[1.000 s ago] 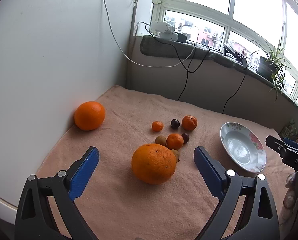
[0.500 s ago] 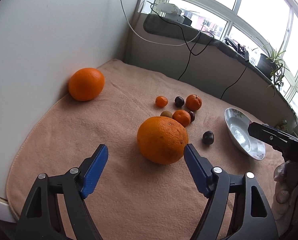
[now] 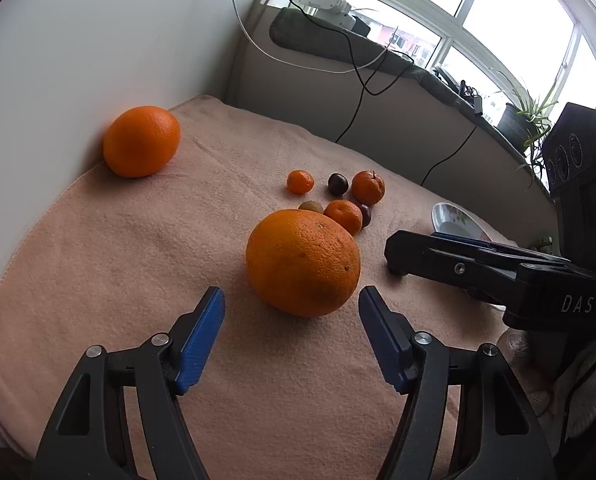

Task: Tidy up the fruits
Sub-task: 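Move the right tool to the large orange and close its fingers on it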

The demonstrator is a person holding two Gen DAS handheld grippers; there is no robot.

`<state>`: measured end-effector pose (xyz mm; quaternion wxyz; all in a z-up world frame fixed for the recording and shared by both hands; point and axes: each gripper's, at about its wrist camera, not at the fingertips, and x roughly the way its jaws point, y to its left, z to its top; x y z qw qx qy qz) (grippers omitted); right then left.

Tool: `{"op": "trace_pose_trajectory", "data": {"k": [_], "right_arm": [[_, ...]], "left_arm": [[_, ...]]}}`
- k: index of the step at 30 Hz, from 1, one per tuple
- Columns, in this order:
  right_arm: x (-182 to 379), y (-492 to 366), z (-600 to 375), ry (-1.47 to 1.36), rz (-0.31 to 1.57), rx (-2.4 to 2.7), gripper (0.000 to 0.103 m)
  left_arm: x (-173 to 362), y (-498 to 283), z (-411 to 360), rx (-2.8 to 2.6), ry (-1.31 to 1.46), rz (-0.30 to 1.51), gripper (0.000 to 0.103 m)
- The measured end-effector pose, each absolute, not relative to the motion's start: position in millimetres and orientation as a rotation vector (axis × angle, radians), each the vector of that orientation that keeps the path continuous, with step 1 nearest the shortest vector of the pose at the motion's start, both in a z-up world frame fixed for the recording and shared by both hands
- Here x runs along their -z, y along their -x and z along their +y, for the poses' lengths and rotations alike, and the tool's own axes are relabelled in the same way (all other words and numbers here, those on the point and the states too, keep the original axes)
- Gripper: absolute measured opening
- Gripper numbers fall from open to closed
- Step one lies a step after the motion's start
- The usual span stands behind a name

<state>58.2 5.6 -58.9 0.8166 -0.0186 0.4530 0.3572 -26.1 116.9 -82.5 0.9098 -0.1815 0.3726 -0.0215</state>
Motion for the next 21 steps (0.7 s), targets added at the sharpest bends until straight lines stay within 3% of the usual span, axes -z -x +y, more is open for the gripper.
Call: {"op": "trace_pose_trajectory", "data": {"k": [10,21], "right_arm": [[63,-71,37,0.103,0.980,-0.835,0.086],[74,-72,58,0.134,1.018,-0.909,0.070]], "left_arm": [[89,20,122,0.066,0.443,0.758,0.068],[102,14,128,0.076,0.489,0.772,0.066]]}}
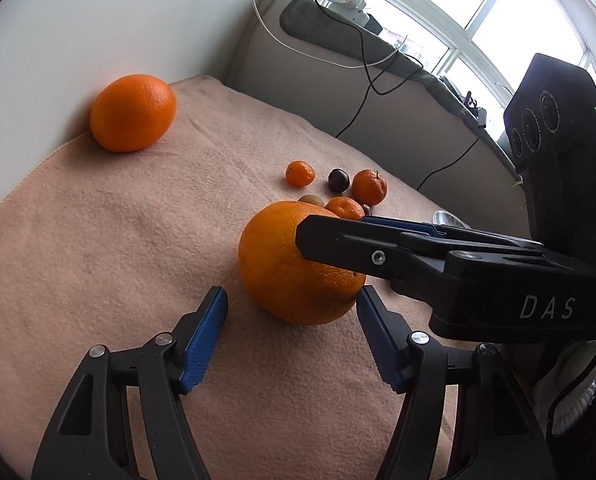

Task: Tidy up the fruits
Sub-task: 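Move the right tool to the large orange and close its fingers on it, then carry the large orange with the right tool onto the white plate and release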

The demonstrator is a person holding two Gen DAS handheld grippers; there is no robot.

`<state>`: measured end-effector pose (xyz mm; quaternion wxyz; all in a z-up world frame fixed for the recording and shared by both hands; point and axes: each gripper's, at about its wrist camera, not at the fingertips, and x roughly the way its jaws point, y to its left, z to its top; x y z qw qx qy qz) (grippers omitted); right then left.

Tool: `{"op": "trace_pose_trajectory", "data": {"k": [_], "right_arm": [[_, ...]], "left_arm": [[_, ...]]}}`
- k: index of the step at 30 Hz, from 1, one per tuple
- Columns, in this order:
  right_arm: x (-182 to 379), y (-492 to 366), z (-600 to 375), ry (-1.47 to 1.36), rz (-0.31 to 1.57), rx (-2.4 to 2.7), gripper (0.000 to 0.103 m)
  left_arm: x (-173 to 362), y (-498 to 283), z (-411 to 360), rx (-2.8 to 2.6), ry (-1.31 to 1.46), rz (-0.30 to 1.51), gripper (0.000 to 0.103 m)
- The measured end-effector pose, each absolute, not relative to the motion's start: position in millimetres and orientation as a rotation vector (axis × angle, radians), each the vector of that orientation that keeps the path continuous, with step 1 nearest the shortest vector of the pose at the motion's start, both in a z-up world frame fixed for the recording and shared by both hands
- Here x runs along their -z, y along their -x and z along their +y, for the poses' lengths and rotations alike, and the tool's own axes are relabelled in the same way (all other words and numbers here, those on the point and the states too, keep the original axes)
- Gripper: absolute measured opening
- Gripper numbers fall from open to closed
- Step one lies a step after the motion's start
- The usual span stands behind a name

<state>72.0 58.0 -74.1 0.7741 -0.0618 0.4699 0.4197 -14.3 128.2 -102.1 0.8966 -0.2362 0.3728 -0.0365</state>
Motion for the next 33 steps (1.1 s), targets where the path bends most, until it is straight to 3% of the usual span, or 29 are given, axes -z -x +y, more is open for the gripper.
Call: {"op": "trace_pose_trajectory", "data": {"k": [33], "right_arm": [[65,-63,54,0.238,0.988,-0.930,0.075]], "left_arm": [[100,4,114,0.108,0.479,0.783,0.062]]}}
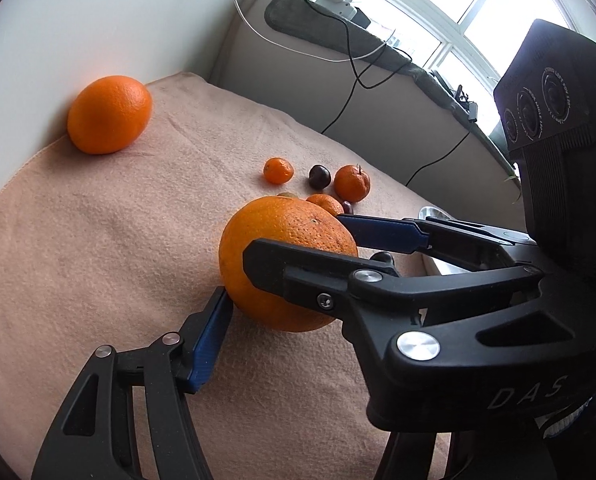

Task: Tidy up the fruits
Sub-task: 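Carry the large orange with the right tool onto the white plate and release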

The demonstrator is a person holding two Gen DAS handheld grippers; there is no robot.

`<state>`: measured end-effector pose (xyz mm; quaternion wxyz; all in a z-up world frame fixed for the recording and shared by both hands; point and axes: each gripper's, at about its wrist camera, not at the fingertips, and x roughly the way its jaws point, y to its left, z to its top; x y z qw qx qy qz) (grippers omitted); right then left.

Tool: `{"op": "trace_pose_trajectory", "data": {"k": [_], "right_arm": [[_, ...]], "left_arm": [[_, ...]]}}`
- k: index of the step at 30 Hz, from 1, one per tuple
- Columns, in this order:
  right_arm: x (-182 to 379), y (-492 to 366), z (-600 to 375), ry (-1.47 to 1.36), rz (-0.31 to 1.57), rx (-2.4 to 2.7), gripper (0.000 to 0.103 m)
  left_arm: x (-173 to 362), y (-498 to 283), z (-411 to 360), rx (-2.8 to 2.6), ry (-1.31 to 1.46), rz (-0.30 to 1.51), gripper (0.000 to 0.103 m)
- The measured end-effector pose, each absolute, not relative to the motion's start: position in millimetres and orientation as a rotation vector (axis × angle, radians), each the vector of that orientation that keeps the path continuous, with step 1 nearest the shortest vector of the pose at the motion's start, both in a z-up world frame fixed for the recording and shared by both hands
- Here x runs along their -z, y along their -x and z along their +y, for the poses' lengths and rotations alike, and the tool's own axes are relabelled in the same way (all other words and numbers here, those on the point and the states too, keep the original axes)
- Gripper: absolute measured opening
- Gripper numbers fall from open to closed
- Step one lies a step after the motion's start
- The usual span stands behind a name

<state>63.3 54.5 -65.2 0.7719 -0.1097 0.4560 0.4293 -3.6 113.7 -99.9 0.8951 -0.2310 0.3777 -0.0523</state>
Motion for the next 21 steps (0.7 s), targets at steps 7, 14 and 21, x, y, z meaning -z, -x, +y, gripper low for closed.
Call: {"op": "trace_pose_trajectory", "data": {"k": [7,14,21], "right_arm": [[51,-64,36,0.219,0.955,-0.903,0.075],[38,-68,-1,0.191,0.922,-0.840,0.075],[29,-81,-50,0.138,0.902,-0.752,0.075]], "left_arm": [[87,-1,99,0.140,0.452,0.766,0.062],[75,-9,73,0.206,0.416,0.754,0.062],[66,-29,31,0.293,0.369,0.752,0.062]]}}
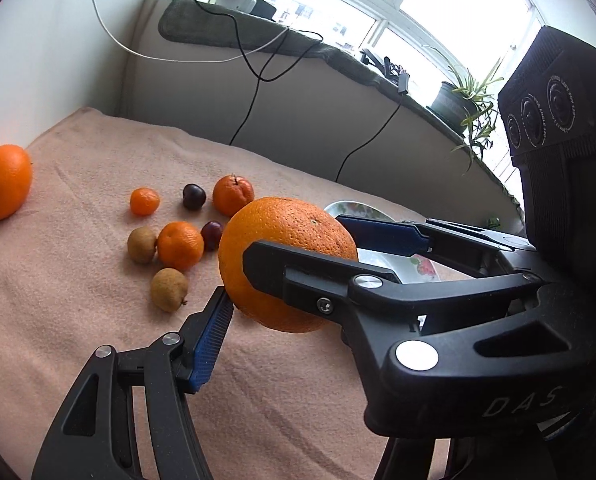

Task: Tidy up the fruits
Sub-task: 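Carry the large orange with the right tool onto the white plate and release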

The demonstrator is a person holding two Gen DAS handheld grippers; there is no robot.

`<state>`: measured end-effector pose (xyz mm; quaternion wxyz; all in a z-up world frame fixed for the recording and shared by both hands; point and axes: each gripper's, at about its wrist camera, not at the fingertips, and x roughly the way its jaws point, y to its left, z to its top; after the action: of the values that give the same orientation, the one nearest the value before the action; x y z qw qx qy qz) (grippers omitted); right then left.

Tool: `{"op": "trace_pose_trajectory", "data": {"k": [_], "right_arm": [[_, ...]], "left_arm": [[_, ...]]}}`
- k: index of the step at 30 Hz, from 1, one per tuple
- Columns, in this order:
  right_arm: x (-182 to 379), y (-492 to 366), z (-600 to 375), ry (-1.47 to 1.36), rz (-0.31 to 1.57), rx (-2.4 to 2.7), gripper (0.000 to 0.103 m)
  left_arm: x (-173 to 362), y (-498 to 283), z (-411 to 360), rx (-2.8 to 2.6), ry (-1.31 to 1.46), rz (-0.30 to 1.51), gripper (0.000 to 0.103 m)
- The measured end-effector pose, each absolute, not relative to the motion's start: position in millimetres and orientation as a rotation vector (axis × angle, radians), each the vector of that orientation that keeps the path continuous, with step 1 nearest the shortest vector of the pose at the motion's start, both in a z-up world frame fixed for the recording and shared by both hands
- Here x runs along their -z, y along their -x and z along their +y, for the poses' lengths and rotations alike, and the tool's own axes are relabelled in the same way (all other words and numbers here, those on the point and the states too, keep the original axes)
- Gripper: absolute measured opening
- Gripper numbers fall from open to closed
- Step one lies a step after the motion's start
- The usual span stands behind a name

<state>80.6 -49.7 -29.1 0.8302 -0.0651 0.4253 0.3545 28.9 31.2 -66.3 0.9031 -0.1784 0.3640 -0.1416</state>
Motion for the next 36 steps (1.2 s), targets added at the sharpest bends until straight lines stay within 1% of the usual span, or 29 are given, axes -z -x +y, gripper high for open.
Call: {"op": "trace_pose_trajectory", "data": {"k": [9,21,30,32,36], "right_arm": [[24,-102,-107,0.080,0.890,-0.653,0.075],[36,-128,-158,0.014,0.911,-0.552,0.075],[49,-139,-173,0.003,0.948,-0.521,0.074],[51,-139,-172,0.010,0.955,-0.527,0.073],[45,-142,-176,-0.014,0.936,-0.507,0.072]], "left_arm": [[60,-58,-16,0.389,0.327,0.762,0.062],[69,-88,-61,0.469,0.295,0.814,0.062],[82,-101,-79,0.457,0.249,0.858,0.062],[80,-102,-78,0.450,0.242,0.842,0.059],[71,-101,-78,0.423,0.182,0.825,0.059]]}}
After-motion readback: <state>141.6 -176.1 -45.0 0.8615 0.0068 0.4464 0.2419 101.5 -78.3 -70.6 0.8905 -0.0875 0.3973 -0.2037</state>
